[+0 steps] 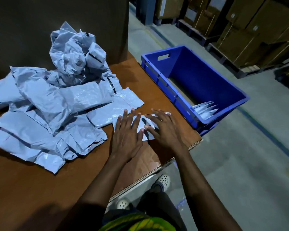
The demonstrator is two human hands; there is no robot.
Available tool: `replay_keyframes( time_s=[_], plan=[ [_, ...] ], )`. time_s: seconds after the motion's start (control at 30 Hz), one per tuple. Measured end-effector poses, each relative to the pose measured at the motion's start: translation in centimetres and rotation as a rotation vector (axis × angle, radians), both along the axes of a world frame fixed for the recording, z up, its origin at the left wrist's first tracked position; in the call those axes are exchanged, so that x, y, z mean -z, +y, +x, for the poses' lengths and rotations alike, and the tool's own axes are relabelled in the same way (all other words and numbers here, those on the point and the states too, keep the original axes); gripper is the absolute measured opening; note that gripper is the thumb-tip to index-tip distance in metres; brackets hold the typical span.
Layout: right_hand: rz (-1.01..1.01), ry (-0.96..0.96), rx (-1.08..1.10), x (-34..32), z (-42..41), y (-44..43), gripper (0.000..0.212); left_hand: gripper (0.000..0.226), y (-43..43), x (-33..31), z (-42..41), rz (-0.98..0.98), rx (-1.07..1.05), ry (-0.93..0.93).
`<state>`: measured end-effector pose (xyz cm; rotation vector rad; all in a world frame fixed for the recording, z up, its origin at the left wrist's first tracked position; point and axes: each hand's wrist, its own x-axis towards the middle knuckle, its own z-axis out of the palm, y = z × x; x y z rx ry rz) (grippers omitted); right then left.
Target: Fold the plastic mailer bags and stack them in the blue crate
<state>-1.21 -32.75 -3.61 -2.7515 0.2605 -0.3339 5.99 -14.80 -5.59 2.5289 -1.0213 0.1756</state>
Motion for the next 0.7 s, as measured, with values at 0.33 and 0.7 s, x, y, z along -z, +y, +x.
replay_keyframes(
  time_s=[0.33, 0.7],
  plan=[
    [-0.131, 0.242, 0.015, 3.2, 0.7, -0.4, 0.065, 0.064, 0.0, 3.9, 0.7, 0.101, -0.036, -0.022],
    [-0.079, 0.330, 0.040, 2.7, 1.1, -0.7, 0.068, 0.069, -0.2, 3.9, 1.8, 0.176, 0.002, 0.099]
  ],
)
